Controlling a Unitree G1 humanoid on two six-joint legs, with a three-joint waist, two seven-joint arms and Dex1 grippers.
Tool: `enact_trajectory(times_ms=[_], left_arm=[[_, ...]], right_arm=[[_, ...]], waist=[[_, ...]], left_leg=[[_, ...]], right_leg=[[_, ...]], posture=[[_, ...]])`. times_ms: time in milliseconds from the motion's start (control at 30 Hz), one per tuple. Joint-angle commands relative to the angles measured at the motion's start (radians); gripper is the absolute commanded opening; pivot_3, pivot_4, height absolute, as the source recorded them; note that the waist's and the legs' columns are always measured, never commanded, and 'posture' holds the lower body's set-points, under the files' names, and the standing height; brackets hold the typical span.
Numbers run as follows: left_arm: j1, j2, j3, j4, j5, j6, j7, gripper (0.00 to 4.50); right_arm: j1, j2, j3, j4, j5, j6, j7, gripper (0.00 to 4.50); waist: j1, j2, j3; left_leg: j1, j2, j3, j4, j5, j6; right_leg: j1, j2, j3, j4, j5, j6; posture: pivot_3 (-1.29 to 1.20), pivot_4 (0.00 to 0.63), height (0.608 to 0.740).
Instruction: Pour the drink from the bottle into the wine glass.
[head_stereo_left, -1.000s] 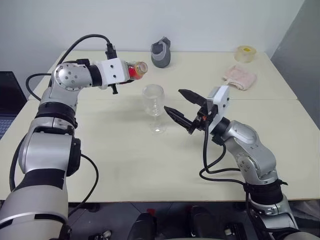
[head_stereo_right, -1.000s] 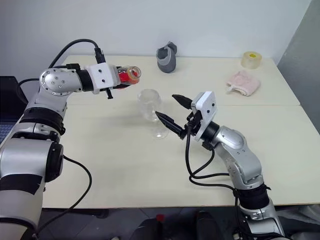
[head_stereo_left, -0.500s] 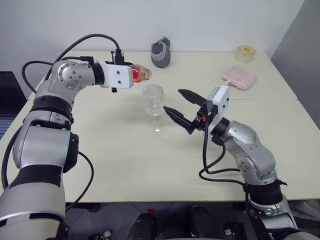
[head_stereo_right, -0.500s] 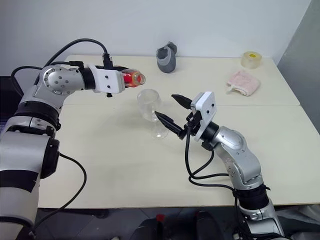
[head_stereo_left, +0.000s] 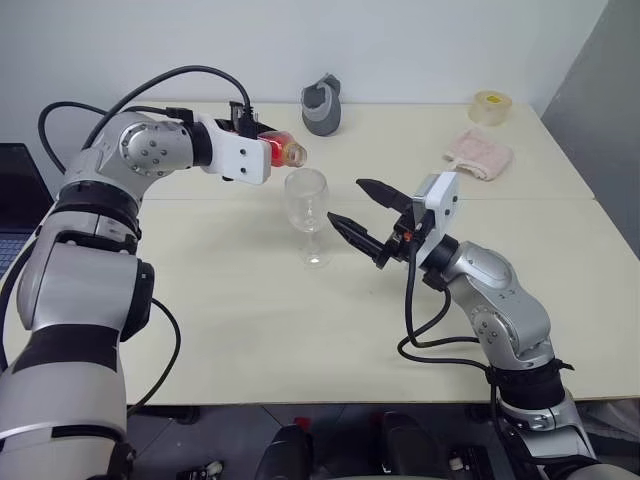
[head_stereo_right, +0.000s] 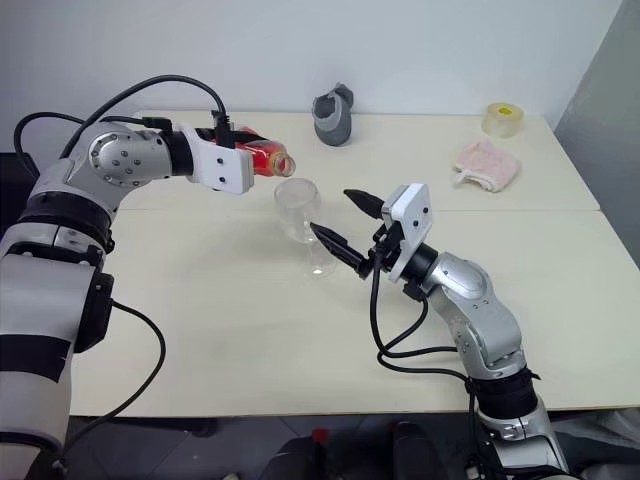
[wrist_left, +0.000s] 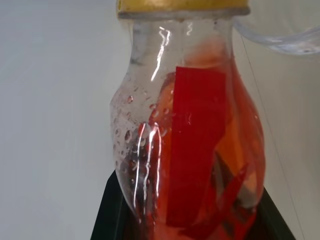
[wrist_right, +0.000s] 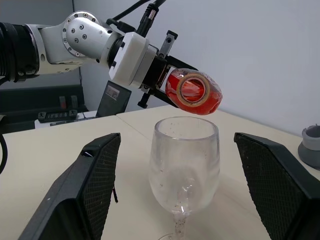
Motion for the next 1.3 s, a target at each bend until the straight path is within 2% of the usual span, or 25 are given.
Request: enact_trajectory(times_ms=[33, 1300], left_arm=[[-0.053, 0.03, -0.005, -0.003, 0.013, -0.02, 0.043, 1.03], [-0.147, 0.07, -0.135, 0.026, 0.194, -0.056, 0.277, 1.03]], right_arm=[[-0.016, 0.005, -0.016, -0.009, -0.004, -0.028, 0.002, 3.89], [-0.027, 0.006, -0.014, 0.003, -0.006, -0.038, 0.012, 3.89]], waist=[[0.0, 0.0, 0.0], [0.0, 0.0, 0.0]], left_leg=[[0.0, 0.0, 0.0, 0.0, 0.0, 0.0], [0.0, 0.0, 0.0, 0.0, 0.0, 0.0]], right_leg=[[0.0, 0.0, 0.0, 0.0, 0.0, 0.0], [0.0, 0.0, 0.0, 0.0, 0.0, 0.0]], posture=[[0.0, 0.15, 0.74], [0.0, 0.15, 0.74]])
